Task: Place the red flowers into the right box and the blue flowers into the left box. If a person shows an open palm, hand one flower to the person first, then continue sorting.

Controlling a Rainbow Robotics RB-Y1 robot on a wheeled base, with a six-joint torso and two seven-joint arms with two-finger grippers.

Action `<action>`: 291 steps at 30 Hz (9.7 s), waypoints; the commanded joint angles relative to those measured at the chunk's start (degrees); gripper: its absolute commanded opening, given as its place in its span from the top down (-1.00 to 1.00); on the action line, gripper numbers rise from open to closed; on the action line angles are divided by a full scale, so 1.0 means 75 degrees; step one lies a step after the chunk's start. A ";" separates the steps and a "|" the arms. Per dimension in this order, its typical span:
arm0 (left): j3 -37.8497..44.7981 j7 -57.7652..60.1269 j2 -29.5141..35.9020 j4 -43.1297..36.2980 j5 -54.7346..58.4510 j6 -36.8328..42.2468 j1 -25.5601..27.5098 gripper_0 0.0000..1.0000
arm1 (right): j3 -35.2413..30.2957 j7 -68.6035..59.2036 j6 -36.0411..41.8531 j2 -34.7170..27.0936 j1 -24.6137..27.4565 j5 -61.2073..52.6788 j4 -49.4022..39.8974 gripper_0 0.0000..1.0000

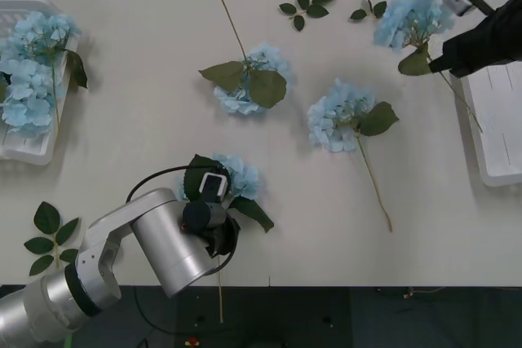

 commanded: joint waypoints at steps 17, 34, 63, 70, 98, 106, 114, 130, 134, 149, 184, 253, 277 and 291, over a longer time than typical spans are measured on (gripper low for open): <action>0.0632 0.0062 0.1393 -0.1451 0.0134 0.0243 -0.0268 1.00 | -0.0183 0.2275 -0.3111 -0.0812 0.1630 -0.6346 -0.4478 1.00; 0.3914 -0.2388 0.4416 -0.0924 0.2689 0.1555 -0.1709 1.00 | 0.0086 0.2251 -0.5138 0.0430 0.2040 -0.6358 -0.6915 1.00; 0.4183 -0.6267 0.4955 0.5123 0.1329 -0.2781 -0.2635 0.13 | 0.1539 0.2310 -0.7294 0.1637 0.1782 -0.5737 -0.7548 1.00; 0.4183 -0.6278 0.4944 0.4982 0.1423 -0.2769 -0.2576 -0.44 | 0.1633 0.2333 -0.7318 0.1637 0.1782 -0.5737 -0.7548 1.00; 0.9621 -0.6419 0.5096 -0.1955 0.6064 -0.1597 0.4244 -1.00 | 0.1680 0.2345 -0.7505 0.1825 0.1782 -0.5608 -0.7548 1.00; 0.9796 -0.6290 0.4440 -0.3514 0.7669 -0.1703 0.4725 -1.00 | 0.1750 0.2345 -0.7564 0.1860 0.1794 -0.5608 -0.7548 1.00; 0.7933 -0.6243 0.3526 -0.3924 0.7927 -0.3121 0.4291 -1.00 | 0.1809 0.2345 -0.7634 0.1872 0.1782 -0.5596 -0.7548 1.00; 0.5191 -0.6173 0.0655 -0.3432 0.7329 -0.5066 0.2592 -1.00 | 0.1868 0.2345 -0.7669 0.1883 0.1794 -0.5596 -0.7548 1.00; 0.5203 -0.6161 0.0174 -0.3115 0.6767 -0.5066 0.2193 -1.00 | 0.1856 0.2345 -0.7681 0.1872 0.1794 -0.5596 -0.7536 1.00; 0.4136 -0.6208 -0.0752 -0.0994 0.6087 -0.6226 0.0330 -1.00 | 0.1856 0.2345 -0.7740 0.1860 0.1794 -0.5561 -0.7548 1.00; 0.3597 -0.6173 -0.0892 -0.0033 0.5841 -0.6554 -0.1006 1.00 | 0.1868 0.2345 -0.7974 0.1813 0.1794 -0.5549 -0.7548 1.00; 0.6726 -0.6255 0.4112 0.4807 1.3470 -0.6566 0.0330 1.00 | 0.1387 -0.4815 -0.0931 -0.1175 0.1642 0.0427 -0.7525 -0.73; 0.6562 -0.6688 0.4112 0.4807 1.4384 -0.6636 0.0471 -1.00 | 0.2207 -0.5729 0.0159 0.0770 0.1700 0.4517 -0.5720 -0.73; 0.9914 -0.6993 0.4323 0.3975 1.2743 -0.1644 0.1432 -1.00 | 0.2219 -0.5940 -0.0415 0.1919 0.1736 0.5536 -0.4220 -0.74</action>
